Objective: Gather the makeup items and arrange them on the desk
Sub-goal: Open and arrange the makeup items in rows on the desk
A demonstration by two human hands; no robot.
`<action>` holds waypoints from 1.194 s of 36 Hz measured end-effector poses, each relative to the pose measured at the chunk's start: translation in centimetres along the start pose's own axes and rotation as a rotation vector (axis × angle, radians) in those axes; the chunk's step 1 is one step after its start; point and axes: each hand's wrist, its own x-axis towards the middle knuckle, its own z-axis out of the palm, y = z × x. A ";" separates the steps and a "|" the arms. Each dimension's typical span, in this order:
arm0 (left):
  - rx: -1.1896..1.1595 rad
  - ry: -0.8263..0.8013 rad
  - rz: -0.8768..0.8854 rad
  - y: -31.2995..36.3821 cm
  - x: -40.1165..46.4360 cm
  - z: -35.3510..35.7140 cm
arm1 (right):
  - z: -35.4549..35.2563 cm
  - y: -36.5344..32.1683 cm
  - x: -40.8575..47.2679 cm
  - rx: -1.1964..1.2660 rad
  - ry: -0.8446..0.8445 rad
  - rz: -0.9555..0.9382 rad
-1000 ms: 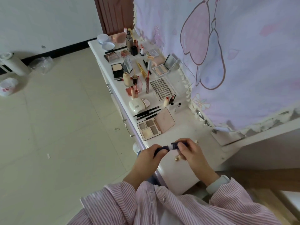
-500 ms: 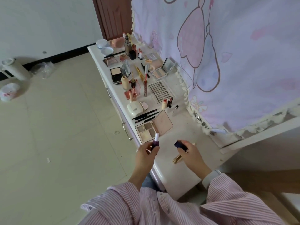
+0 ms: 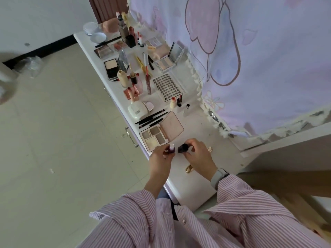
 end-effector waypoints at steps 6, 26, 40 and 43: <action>0.037 -0.006 0.047 0.2 0.6 0.3 | 0.1 -0.6 0.5 -0.140 0.048 -0.099; 0.053 0.082 0.079 -1.6 -2.4 -0.3 | -3.7 3.9 -3.3 -0.526 -0.081 -0.218; 0.071 -0.134 0.236 -0.7 -5.9 -0.7 | -4.7 0.5 -5.2 -0.043 -0.503 0.057; 0.150 -0.208 0.271 -0.4 -6.4 -0.8 | -5.4 -0.4 -5.8 0.234 -0.453 0.118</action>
